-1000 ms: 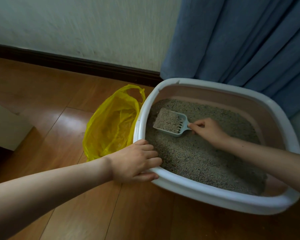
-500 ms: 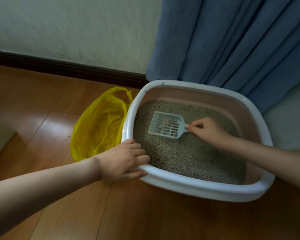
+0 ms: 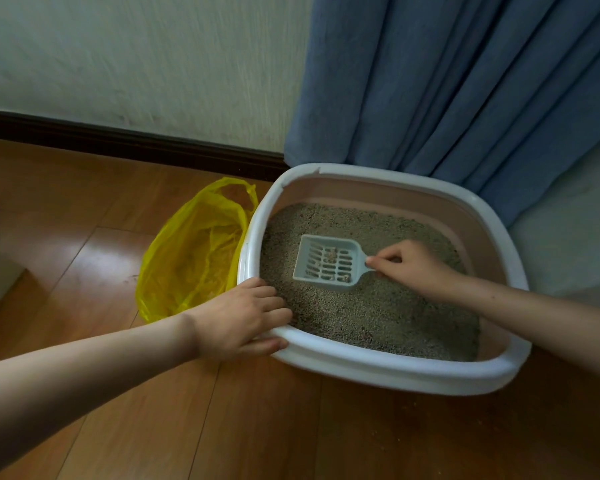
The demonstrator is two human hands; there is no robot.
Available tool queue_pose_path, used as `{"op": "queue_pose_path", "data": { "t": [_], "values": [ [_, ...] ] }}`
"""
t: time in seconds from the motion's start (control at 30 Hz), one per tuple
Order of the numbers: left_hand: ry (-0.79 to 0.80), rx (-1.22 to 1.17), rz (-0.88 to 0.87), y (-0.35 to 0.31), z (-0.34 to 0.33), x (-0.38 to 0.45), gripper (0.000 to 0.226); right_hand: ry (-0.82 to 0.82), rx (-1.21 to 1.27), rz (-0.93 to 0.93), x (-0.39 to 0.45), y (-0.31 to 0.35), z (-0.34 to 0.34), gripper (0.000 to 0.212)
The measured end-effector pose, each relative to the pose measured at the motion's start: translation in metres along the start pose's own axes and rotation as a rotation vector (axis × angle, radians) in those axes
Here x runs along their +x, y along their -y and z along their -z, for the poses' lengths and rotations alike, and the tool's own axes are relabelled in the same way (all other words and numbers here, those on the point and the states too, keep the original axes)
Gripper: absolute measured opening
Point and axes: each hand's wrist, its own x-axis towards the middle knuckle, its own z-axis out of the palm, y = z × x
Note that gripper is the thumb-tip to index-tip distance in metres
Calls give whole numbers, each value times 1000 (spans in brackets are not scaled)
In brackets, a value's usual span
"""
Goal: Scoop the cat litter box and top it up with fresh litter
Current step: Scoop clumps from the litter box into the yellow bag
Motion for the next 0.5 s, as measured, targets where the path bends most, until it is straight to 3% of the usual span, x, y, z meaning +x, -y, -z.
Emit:
{"op": "queue_pose_path", "data": {
  "t": [0.13, 0.27, 0.5],
  "values": [
    [-19, 7, -7, 0, -1, 0, 24, -136, 25, -57, 3, -1, 12, 37],
    [-18, 3, -8, 0, 0, 0, 24, -62, -71, -23, -4, 4, 8, 37],
    [-7, -30, 18, -1, -1, -1, 25, -89, -91, 42, 14, 47, 11, 44]
  ]
}}
